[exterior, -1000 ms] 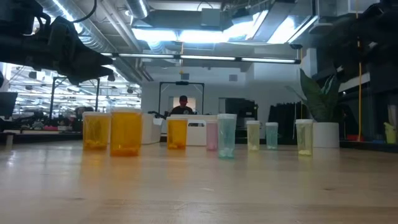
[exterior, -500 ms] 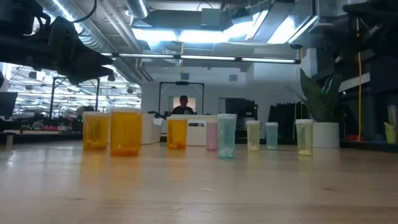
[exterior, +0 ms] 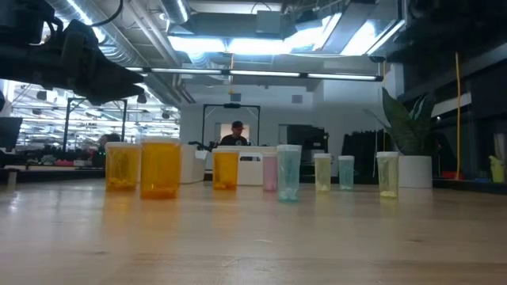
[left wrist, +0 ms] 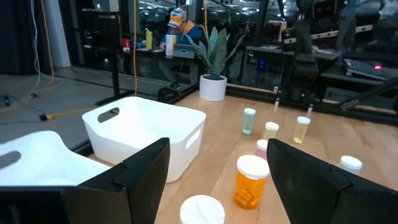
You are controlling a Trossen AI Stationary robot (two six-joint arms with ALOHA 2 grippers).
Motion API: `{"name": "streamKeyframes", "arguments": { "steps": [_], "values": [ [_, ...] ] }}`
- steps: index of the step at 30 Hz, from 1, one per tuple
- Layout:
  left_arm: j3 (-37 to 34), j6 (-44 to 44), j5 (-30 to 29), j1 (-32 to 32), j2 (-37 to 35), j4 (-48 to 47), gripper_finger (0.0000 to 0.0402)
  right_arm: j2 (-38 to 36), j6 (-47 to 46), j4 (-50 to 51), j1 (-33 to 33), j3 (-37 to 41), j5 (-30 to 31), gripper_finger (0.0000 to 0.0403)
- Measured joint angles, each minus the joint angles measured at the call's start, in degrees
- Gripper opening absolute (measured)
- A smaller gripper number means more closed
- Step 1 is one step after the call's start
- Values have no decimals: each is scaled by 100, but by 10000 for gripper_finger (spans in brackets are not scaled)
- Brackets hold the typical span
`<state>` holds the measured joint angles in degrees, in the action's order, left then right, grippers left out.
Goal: Pick and place medicine bottles into bin by pill shape (circle, oval)
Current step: Put the small yellow pill bottle into the right white bin
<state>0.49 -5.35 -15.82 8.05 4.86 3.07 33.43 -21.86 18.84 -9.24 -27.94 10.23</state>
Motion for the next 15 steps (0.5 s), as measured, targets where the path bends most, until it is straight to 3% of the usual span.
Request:
{"name": "streamKeyframes", "arguments": {
  "steps": [3,5,9,15],
  "values": [
    [-1,-7,-1,1,0,0,260,561,-254,906,21,-381,247,216],
    [0,-4,0,0,0,0,260,876,-166,1248,29,-495,104,216],
    [-2,-4,-1,1,-1,0,260,1437,224,1369,20,-422,-739,216],
    [0,-4,-2,2,0,0,260,2249,116,1268,24,-157,-729,216]
  ]
}}
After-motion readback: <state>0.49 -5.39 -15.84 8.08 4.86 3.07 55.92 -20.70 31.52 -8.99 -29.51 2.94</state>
